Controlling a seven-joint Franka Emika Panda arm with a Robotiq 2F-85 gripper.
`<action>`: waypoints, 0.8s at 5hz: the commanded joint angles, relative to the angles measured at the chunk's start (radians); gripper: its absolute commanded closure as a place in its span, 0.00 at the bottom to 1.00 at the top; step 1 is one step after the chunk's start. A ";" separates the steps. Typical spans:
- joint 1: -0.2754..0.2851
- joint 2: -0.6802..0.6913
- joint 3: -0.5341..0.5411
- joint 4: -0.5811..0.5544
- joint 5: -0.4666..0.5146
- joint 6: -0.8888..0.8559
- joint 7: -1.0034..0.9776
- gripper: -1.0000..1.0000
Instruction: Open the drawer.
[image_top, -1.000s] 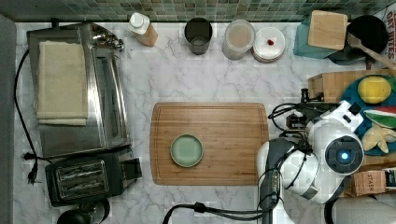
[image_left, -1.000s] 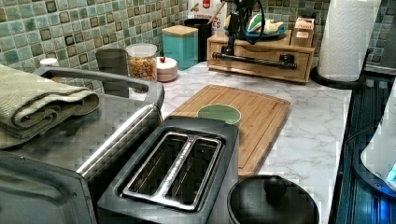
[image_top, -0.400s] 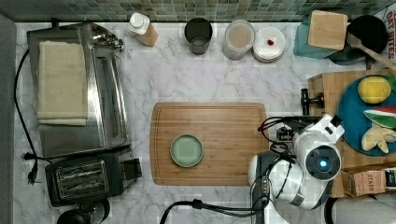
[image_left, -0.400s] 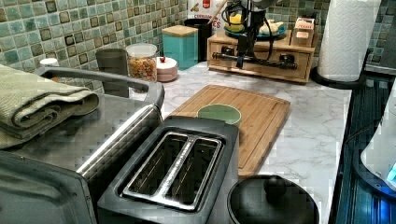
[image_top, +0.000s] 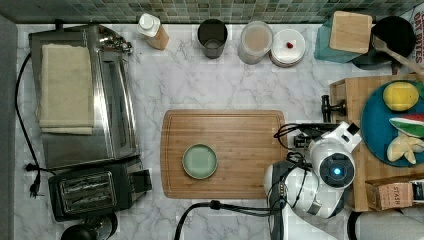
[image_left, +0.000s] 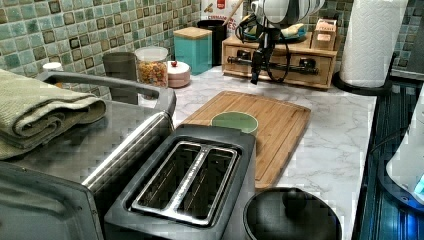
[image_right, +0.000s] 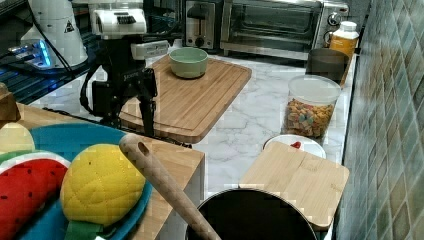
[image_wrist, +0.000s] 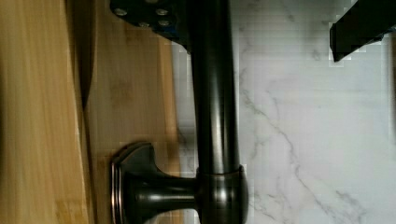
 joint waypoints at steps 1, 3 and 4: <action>-0.057 0.043 0.045 0.071 0.072 -0.169 -0.070 0.00; -0.055 0.022 0.107 0.062 0.172 -0.190 -0.116 0.00; -0.001 -0.030 0.141 0.022 0.214 -0.238 -0.107 0.00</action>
